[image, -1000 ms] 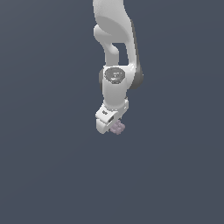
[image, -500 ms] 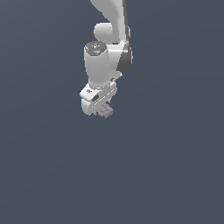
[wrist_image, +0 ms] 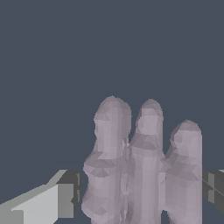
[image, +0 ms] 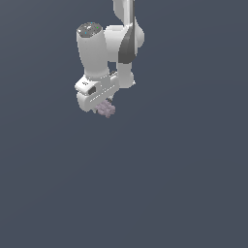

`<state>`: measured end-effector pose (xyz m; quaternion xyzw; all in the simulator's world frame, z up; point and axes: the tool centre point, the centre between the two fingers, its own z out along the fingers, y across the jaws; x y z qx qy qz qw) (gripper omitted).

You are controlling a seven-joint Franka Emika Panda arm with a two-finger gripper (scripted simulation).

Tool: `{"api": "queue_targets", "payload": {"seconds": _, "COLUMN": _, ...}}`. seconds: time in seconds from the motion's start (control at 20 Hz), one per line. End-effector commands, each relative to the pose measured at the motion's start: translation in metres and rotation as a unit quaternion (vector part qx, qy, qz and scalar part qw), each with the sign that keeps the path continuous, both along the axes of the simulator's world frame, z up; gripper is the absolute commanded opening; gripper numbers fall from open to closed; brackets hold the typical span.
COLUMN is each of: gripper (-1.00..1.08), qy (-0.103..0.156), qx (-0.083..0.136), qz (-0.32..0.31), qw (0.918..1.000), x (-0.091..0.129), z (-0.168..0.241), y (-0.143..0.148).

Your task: Pick up the object and move it to a goal position.

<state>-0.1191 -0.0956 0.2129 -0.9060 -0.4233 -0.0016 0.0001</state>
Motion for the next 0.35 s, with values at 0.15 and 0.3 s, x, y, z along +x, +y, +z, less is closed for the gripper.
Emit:
{"api": "queue_targets", "payload": {"seconds": 0.15, "gripper": -1.00, "qy": 0.001, "qx": 0.000, "qz": 0.000, "qw": 1.0000, "x": -0.0109, "z": 0.0123, "y": -0.0122}}
{"api": "queue_targets", "payload": {"seconds": 0.3, "gripper": -1.00, "qy": 0.001, "qx": 0.000, "qz": 0.000, "qw": 1.0000, "x": -0.0123, "z": 0.0142, "y": -0.0142}}
